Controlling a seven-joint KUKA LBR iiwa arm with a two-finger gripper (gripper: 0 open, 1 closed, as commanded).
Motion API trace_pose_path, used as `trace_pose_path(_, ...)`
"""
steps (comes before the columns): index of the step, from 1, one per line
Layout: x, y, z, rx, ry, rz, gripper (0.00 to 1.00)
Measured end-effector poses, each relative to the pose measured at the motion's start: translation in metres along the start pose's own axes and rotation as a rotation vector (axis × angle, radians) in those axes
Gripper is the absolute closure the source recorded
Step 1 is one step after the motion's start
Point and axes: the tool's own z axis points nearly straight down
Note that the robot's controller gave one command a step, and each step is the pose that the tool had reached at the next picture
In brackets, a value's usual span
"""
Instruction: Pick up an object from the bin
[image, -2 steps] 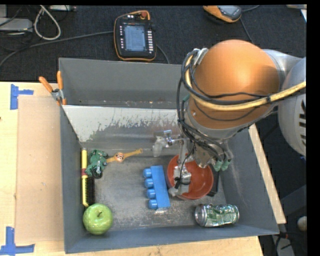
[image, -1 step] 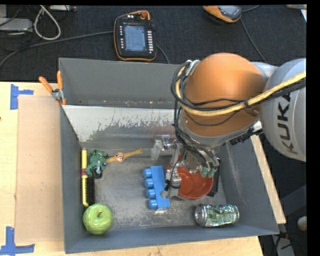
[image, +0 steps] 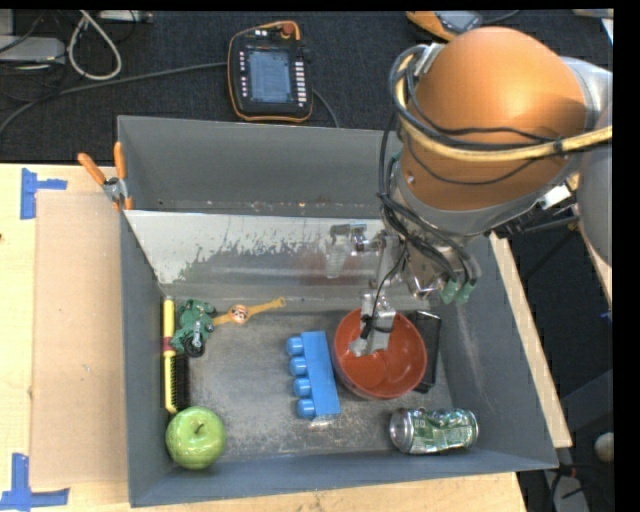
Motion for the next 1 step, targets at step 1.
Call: trace_pose_path(1,0.0025,0.0022,0.0598,-0.001,0.002,-0.017,0.00)
